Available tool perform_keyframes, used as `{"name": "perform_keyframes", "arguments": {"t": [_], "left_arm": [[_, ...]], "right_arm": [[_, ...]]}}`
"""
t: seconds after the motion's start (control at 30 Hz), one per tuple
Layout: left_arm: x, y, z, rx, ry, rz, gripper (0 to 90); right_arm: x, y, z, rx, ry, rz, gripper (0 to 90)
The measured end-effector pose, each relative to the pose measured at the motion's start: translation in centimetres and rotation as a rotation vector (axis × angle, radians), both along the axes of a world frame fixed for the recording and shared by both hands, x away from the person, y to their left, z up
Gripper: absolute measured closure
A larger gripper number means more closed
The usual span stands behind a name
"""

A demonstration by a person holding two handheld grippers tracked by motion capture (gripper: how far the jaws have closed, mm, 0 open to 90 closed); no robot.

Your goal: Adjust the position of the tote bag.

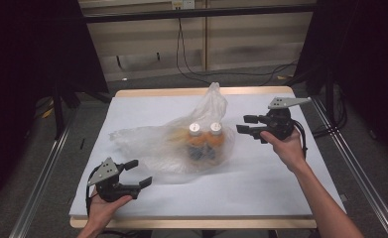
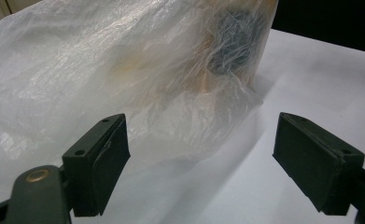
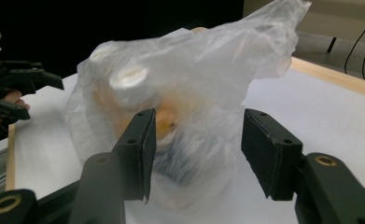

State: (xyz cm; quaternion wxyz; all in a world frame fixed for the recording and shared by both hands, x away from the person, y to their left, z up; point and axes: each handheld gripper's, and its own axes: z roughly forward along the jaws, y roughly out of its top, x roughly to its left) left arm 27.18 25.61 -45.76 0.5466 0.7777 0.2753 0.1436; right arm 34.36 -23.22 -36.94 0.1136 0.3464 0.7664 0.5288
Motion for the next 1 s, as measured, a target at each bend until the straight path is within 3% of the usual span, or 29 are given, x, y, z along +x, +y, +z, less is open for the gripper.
{"name": "perform_keyframes", "arguments": {"t": [0.23,0.47,0.73,1.0], "left_arm": [[-0.1,0.5,0.1,-0.015,-0.005,0.018,17.8],[0.0,0.5,0.1,-0.002,-0.005,0.0,17.4],[0.1,0.6,0.0,-0.011,-0.004,-0.006,17.3],[0.1,0.6,0.0,-0.004,-0.005,0.001,17.2]], "right_arm": [[2.2,1.2,0.9,0.0,0.003,0.004,39.5],[4.5,2.7,1.8,-0.029,0.014,-0.006,31.1],[7.0,3.6,2.0,-0.012,0.04,-0.032,24.0],[8.6,5.1,2.0,-0.038,0.061,-0.043,19.9]]}}
